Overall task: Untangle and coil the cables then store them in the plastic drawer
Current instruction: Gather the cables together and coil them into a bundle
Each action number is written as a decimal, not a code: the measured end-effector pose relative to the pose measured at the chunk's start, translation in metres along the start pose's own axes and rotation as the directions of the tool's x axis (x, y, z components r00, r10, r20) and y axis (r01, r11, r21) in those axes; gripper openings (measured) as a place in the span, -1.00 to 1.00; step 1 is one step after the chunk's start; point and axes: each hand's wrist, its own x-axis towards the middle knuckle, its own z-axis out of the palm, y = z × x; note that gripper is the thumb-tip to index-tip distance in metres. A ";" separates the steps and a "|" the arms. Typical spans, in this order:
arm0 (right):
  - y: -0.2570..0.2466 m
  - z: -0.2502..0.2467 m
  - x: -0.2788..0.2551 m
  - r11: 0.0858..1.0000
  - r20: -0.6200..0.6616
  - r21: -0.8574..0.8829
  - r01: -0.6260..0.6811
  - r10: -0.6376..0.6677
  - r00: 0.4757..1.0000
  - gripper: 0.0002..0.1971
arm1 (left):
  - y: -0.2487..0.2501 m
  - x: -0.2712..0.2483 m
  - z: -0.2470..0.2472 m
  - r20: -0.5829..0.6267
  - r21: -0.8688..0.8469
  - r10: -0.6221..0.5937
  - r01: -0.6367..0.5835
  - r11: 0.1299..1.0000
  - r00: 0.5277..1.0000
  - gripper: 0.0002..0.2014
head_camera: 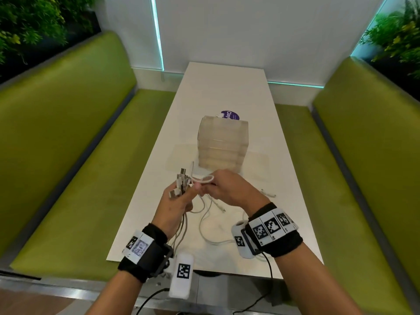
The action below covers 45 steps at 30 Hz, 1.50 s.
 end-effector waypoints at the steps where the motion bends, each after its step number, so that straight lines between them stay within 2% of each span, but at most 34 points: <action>1: -0.002 -0.001 -0.001 0.999 0.021 -0.048 -0.008 0.009 1.000 -0.72 | 0.000 0.000 0.000 0.019 -0.008 0.010 -0.010 1.000 1.000 -0.66; 2: -0.005 -0.001 -0.002 0.997 0.039 -0.071 -0.017 0.020 0.999 -0.71 | 0.000 -0.001 0.001 0.017 -0.009 0.018 -0.018 1.000 1.000 -0.73; 4: -0.010 -0.001 -0.004 0.998 0.061 -0.051 -0.035 0.038 0.997 -0.76 | -0.001 0.000 0.001 -0.059 -0.017 0.015 -0.016 1.000 0.998 -0.86; 7: -0.009 -0.004 -0.009 0.996 0.091 -0.056 -0.064 0.069 0.993 -0.73 | 0.003 0.000 0.000 -0.148 -0.119 -0.008 -0.010 0.993 0.989 -0.83; 10: 0.017 -0.003 -0.013 0.980 0.199 -0.149 -0.130 0.159 0.967 -0.84 | 0.018 0.001 -0.013 -0.198 -0.274 0.006 -0.061 0.960 0.980 -0.82; 12: 0.046 0.003 -0.012 0.962 0.156 -0.150 -0.229 0.251 0.955 -0.90 | 0.027 0.006 -0.027 -0.266 -0.314 0.002 -0.088 0.945 0.964 -0.81; 14: 0.073 0.007 -0.013 0.945 0.066 -0.072 -0.318 0.323 0.944 -0.84 | 0.033 0.008 -0.038 -0.315 -0.319 0.009 -0.114 0.941 0.949 -0.81; 18: 0.104 0.005 -0.022 0.922 -0.036 0.069 -0.382 0.385 0.922 -0.80 | 0.039 0.007 -0.052 -0.380 -0.360 -0.010 -0.138 0.923 0.925 -0.78; 20: 0.101 0.000 -0.031 0.911 -0.069 0.192 -0.364 0.383 0.921 -0.79 | 0.038 0.006 -0.057 -0.397 -0.357 -0.016 -0.138 0.924 0.918 -0.77; 23: 0.073 -0.013 -0.043 0.870 -0.077 0.428 -0.244 0.305 0.949 -0.85 | 0.033 0.007 -0.059 -0.404 -0.336 -0.027 -0.121 0.934 0.914 -0.79; 26: 0.038 -0.023 -0.055 0.771 -0.012 0.618 -0.156 0.208 0.978 -0.96 | 0.028 0.007 -0.051 -0.399 -0.320 -0.042 -0.095 0.943 0.916 -0.78; 28: 0.020 -0.023 -0.061 0.727 0.052 0.671 -0.147 0.151 0.987 -0.95 | 0.027 0.007 -0.045 -0.382 -0.322 -0.051 -0.081 0.943 0.923 -0.73; 30: 0.010 -0.017 -0.063 0.687 0.115 0.709 -0.158 0.109 0.987 -0.99 | 0.025 0.007 -0.040 -0.361 -0.329 -0.055 -0.072 0.941 0.931 -0.68; 35: 0.011 0.016 -0.064 0.611 0.255 0.746 -0.264 0.104 0.961 -0.95 | 0.019 0.006 -0.036 -0.330 -0.299 -0.045 -0.059 0.952 0.943 -0.78; 41: 0.024 0.063 -0.065 0.630 0.422 0.650 -0.425 0.167 0.891 -0.98 | 0.015 0.002 -0.033 -0.313 -0.263 -0.034 -0.052 0.963 0.949 -0.76; 45: 0.034 0.092 -0.067 0.728 0.491 0.502 -0.468 0.206 0.847 -0.97 | 0.012 0.000 -0.035 -0.299 -0.271 -0.080 -0.004 0.963 0.951 -0.73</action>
